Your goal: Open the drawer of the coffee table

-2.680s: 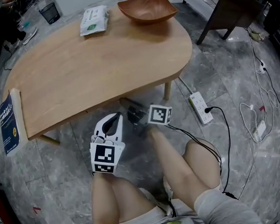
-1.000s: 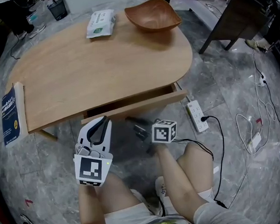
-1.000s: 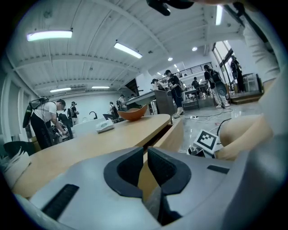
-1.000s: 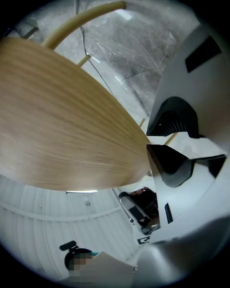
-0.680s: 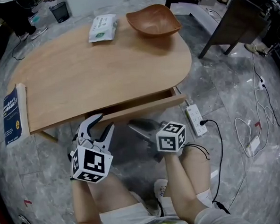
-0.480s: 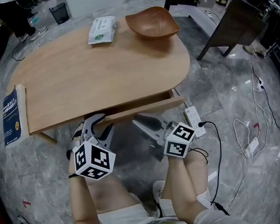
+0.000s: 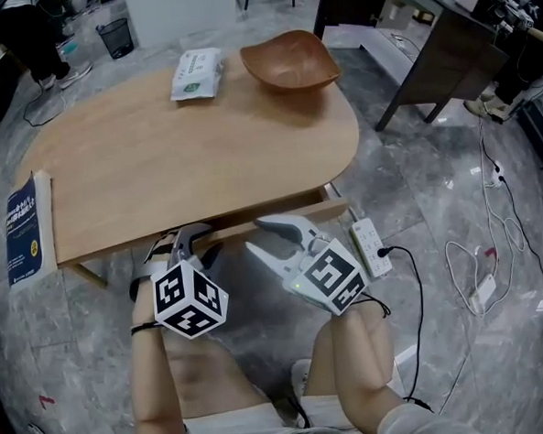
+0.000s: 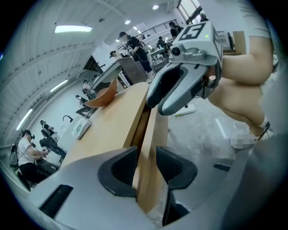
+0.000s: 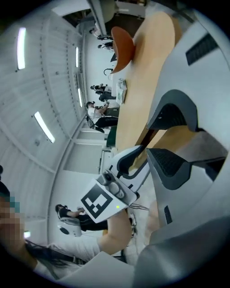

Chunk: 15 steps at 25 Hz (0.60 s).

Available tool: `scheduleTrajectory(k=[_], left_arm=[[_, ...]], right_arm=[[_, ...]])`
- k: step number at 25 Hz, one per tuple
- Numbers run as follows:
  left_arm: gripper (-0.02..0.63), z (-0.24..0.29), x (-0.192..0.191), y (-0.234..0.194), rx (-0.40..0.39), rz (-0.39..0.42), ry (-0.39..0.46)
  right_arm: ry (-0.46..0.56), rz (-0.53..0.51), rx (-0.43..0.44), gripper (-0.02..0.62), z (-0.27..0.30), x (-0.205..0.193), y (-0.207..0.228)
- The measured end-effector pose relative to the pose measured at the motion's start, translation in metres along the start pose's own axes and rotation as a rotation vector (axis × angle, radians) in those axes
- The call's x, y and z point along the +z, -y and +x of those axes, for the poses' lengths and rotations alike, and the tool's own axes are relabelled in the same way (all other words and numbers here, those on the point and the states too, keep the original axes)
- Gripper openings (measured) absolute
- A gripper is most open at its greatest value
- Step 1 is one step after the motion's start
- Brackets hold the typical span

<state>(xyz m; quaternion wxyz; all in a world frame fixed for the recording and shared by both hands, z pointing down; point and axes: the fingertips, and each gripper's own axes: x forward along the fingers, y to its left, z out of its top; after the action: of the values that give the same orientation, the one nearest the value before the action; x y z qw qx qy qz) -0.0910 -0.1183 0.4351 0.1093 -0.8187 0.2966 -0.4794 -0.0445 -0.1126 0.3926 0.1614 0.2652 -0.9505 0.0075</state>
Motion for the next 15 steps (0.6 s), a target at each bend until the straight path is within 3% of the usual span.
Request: scheduleTrajectory(k=[9, 15], left_arm=[[0.132, 0.008, 0.0, 0.001, 0.012, 0.033, -0.032], [0.132, 0.009, 0.0, 0.001, 0.01, 0.031, -0.031]], right_arm=[[-0.393, -0.44, -0.043, 0.121, 0.028, -0.029, 0.006], [-0.404, -0.496, -0.014, 0.121, 0.031, -0.031, 0.005]])
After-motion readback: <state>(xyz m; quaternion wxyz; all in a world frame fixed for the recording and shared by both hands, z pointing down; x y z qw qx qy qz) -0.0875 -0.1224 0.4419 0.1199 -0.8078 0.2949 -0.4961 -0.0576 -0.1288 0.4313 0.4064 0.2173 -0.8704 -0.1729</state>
